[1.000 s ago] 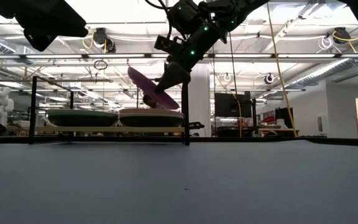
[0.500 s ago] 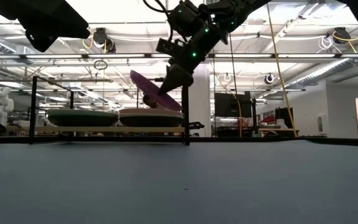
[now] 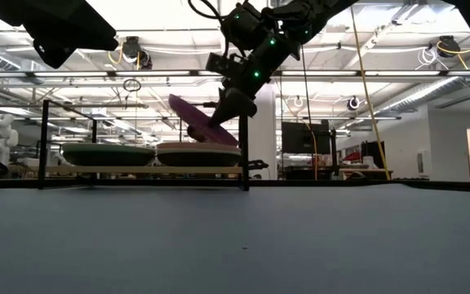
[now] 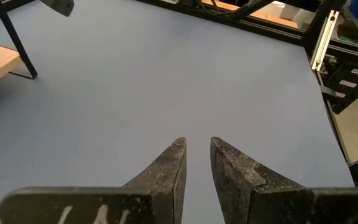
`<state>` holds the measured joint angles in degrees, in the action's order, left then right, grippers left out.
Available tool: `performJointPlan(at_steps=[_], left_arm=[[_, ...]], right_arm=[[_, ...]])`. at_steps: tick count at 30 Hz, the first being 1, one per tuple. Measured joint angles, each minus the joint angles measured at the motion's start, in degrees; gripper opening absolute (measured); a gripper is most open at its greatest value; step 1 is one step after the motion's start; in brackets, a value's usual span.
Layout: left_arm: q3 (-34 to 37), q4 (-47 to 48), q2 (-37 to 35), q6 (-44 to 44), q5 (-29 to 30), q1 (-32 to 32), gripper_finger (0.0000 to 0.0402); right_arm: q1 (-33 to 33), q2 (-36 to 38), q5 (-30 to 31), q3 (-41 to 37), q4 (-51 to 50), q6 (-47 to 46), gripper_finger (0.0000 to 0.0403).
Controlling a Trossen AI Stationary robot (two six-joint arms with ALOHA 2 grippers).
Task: Place and stack plates onto a shelf
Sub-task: Stack the right purple plate on top of the right light pink plate on the shelf
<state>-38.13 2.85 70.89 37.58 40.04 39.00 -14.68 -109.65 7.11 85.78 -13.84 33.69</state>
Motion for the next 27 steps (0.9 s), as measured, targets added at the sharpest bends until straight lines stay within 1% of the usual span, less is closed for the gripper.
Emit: performJointPlan(at_steps=[5,14,19,22,27], left_arm=[[0.0,0.0,0.0,0.02,-0.01,0.0,0.0078],[0.0,-0.02,0.0,0.09,-0.01,0.0,0.0078],[0.0,-0.02,0.0,0.22,0.02,0.0,0.0078],[0.0,-0.02,0.0,0.2,0.02,0.0,0.0078],[0.0,-0.02,0.0,0.5,0.02,0.0,0.0078]], right_arm=[[0.0,0.0,0.06,-1.34,0.23,1.38,0.0007],[-0.02,0.0,0.39,-1.6,2.49,1.51,0.0008],[-0.02,0.0,0.39,-1.6,2.05,1.51,0.001],[-0.02,0.0,0.94,-1.6,2.03,1.49,0.0024],[0.0,0.0,3.27,-1.6,1.88,1.07,0.0067]])
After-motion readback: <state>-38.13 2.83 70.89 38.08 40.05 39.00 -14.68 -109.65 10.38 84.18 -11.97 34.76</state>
